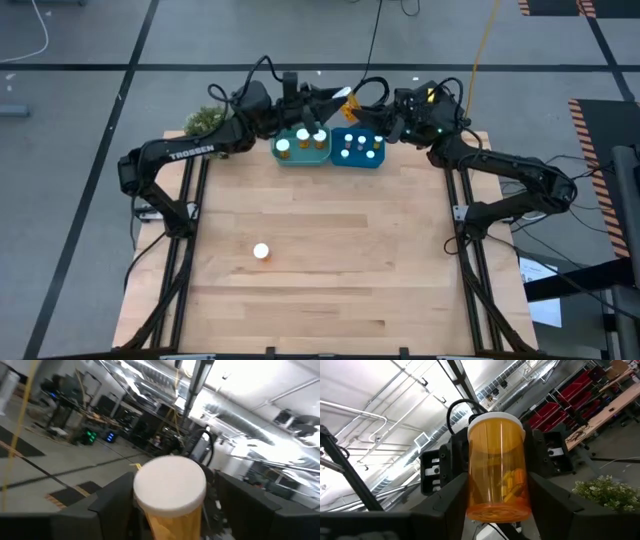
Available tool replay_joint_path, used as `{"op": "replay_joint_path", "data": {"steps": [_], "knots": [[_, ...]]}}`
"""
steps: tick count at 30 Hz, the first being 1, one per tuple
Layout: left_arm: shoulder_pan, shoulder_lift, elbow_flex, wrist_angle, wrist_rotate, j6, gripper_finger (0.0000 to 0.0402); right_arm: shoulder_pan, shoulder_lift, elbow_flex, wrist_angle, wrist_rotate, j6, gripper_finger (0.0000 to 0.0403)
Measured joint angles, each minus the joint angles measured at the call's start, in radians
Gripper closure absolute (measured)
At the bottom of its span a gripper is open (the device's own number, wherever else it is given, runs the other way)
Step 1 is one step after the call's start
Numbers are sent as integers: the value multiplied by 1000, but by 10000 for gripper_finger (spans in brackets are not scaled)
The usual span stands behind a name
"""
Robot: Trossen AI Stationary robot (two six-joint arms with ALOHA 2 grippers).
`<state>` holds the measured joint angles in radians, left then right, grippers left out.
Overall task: Pick and place medicine bottles into bin by pill shape (circle, oval)
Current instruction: Put the large orange capsule bottle into the green bin
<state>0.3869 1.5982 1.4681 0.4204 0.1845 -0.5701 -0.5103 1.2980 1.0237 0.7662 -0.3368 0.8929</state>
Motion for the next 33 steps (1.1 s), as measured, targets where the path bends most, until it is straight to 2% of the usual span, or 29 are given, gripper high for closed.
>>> {"op": "replay_joint_path", "data": {"steps": [9,15,18,21,26,33], "knots": [[98,-24,0,-55,280,-107,68,-51,0,0,9,-82,68,227],[201,-73,0,-112,495,-198,60,-79,0,0,0,-205,116,227],[229,-79,40,-196,572,-208,60,-84,0,0,-30,-277,116,226],[233,-76,130,-377,609,-117,60,-84,0,0,-74,-323,107,226],[201,-47,287,-663,607,77,59,-84,0,0,-121,-352,60,226],[145,-7,356,-757,570,223,46,-84,-1,1,-132,-398,56,226]]}}
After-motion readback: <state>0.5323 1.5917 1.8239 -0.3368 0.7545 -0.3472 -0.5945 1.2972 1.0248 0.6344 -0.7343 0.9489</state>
